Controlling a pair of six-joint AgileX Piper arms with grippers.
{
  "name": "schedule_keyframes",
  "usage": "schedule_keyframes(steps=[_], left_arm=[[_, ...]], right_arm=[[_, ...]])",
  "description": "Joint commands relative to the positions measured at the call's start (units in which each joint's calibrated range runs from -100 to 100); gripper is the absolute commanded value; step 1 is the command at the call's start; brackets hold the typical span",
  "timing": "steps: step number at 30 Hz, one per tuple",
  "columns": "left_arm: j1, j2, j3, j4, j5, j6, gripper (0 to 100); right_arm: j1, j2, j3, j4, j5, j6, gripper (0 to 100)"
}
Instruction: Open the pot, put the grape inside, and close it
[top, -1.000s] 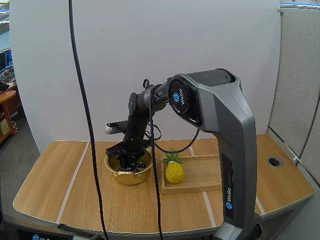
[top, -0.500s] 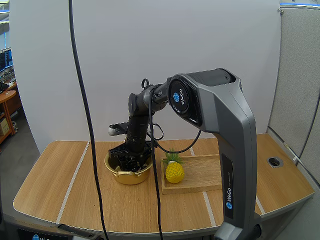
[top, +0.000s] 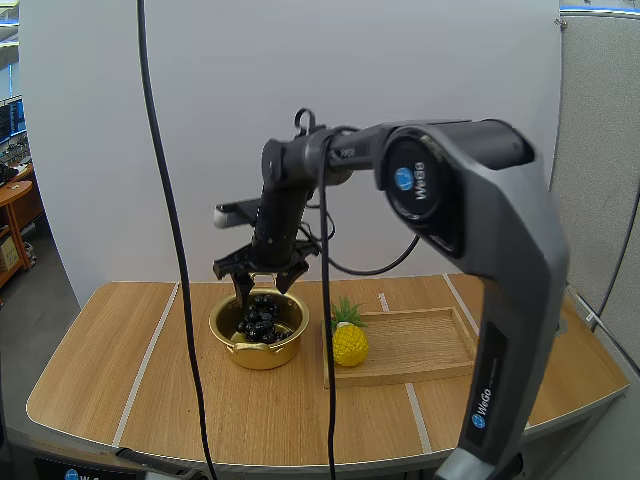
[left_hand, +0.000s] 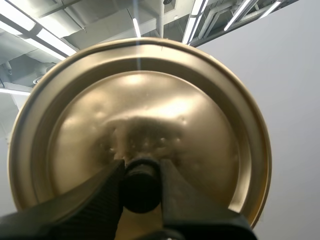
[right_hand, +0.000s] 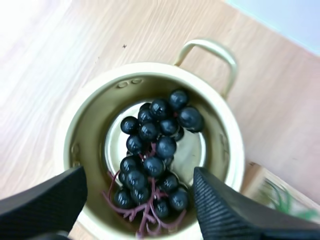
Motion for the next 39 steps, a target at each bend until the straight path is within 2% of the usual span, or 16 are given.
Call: schedule_keyframes(steps=[1,7,18,29,36,39], left_arm=[[-0.18,-0.4,-0.5,0.4,-2.6,-0.5,0],[-0.18,-0.4,-0.5,0.4,-2.6,-0.5,0],[-0.18,-0.4,-0.5,0.4,-2.6,-0.5,0],[-0.18,-0.4,-0.5,0.4,-2.6,-0.5,0],[-0.18,-0.4,-0.5,0.4,-2.6,-0.5,0],[-0.18,-0.4,-0.5,0.4,-2.6,-0.5,0]], right_arm=[[0.0,-7.1,-0.4,-4.1,7.2,2.9,100],[0.0,-11.5,-0.4,-8.3,14.6,5.2,100],[0.0,-19.0,0.2,-10.1,14.6,6.4,100],[0.0,-34.7,16.3,-11.9,14.6,9.4,100],[0.0,-45.3,26.8,-17.4,14.3,11.5,100],[0.0,-51.0,31.7,-19.1,9.8,11.7,100]])
